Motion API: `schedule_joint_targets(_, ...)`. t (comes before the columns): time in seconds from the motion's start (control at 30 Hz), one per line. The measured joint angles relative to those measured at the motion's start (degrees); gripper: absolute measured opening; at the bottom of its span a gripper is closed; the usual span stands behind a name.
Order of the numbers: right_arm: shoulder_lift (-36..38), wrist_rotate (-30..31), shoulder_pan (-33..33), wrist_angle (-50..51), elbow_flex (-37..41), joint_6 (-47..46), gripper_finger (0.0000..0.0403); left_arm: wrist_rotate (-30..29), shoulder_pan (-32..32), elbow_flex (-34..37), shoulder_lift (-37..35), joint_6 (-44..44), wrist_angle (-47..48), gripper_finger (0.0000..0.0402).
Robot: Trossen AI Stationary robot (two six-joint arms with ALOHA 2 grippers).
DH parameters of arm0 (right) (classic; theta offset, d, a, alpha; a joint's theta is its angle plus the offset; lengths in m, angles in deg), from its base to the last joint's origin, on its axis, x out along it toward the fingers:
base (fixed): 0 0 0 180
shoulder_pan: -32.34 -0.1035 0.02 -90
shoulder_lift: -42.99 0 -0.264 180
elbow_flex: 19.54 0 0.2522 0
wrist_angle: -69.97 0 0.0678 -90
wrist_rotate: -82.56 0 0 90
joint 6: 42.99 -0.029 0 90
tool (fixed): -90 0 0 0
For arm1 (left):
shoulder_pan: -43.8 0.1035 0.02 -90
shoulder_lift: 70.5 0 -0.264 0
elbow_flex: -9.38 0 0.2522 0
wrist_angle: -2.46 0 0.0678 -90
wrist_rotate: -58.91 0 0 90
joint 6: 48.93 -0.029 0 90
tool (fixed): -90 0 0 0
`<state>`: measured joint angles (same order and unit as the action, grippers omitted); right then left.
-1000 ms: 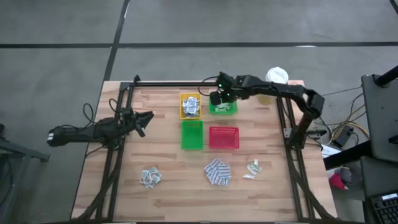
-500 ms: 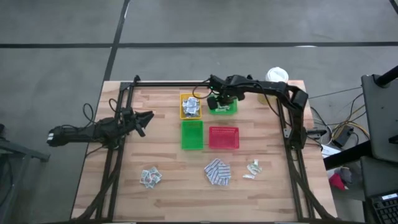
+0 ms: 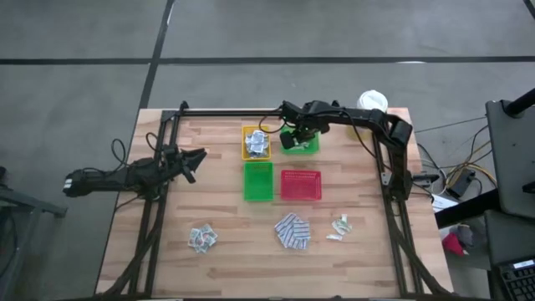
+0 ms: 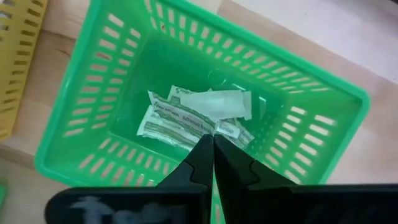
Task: Pick & Place First Aid Supplies
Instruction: Put the green bandage pack into the top green bin
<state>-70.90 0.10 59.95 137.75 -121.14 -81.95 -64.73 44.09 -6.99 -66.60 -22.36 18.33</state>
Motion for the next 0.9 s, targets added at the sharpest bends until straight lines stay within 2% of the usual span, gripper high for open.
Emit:
schedule_joint_targets(0.13, 0.06, 0.05, 0.47, 0.01, 0.00, 1.14, 0.0021, -0.03, 0.00, 0.00, 0.01, 0.01, 0.00, 0.0108)
schedule_joint_targets(0.4, 0.35, -0.09, 0.59, 0.02, 0.00, 3.77, 0.0071, -0.07, 0.00, 0.00, 0.01, 0.00, 0.00, 0.0108)
schedule_joint_targets(0.53, 3.04, -3.15, 0.34, 1.21, 0.04, 6.13, 0.0088, -0.09, 0.00, 0.00, 0.01, 0.00, 0.02, 0.0108)
schedule_joint_targets(0.7, 9.72, -3.09, -3.60, 6.54, 0.09, 6.36, 0.0095, -0.14, 0.00, 0.00, 0.00, 0.00, 0.04, 0.0108)
schedule_joint_targets(0.9, 18.13, -0.72, -11.93, 11.91, 1.97, 5.96, 0.0095, -0.13, 0.00, 0.00, 0.00, 0.09, 0.04, 0.0108)
